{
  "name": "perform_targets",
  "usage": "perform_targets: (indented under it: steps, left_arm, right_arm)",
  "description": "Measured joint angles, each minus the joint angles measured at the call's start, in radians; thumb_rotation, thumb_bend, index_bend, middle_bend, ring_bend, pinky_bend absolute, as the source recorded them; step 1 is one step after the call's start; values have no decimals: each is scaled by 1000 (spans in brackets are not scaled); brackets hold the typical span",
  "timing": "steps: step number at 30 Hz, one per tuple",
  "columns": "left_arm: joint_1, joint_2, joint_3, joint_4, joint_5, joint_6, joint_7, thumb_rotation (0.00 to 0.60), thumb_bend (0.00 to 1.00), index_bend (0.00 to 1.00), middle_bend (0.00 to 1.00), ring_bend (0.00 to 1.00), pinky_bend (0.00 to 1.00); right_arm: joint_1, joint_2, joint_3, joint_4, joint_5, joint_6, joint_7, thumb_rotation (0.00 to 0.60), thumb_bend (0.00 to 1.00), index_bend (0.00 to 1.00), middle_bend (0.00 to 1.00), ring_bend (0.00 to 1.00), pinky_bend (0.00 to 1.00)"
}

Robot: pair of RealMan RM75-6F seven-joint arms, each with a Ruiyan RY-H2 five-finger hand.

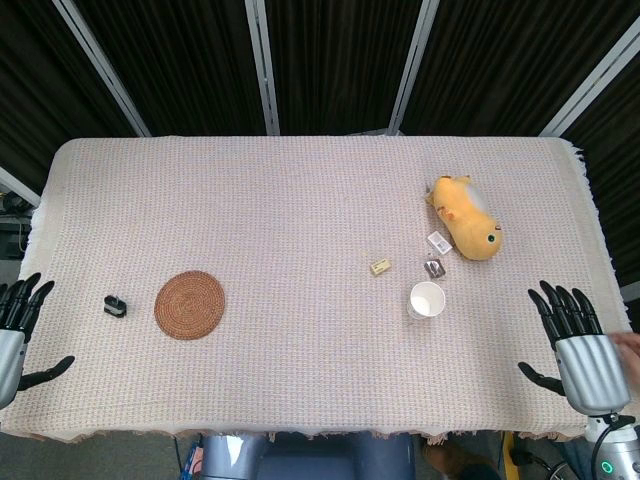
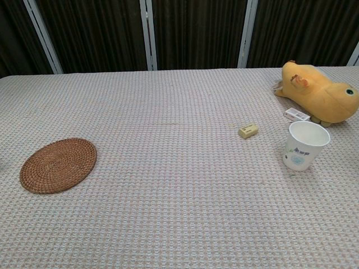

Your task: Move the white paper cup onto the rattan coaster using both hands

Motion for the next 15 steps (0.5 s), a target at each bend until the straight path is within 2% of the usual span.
perform_targets:
  steps: [8, 15]
  left_arm:
    - [-2, -4, -3, -2, -6, -4, 13, 600, 0, 0, 0, 0, 0]
    - [-10, -16, -15, 0, -31, -16, 34, 600, 0, 0, 0, 0, 0]
  right_arm:
    - [10, -5, -4, 7, 8, -30, 4, 600, 0, 0, 0, 0, 0]
    - [74, -8, 1, 0, 21, -147, 42, 600, 0, 0, 0, 0, 0]
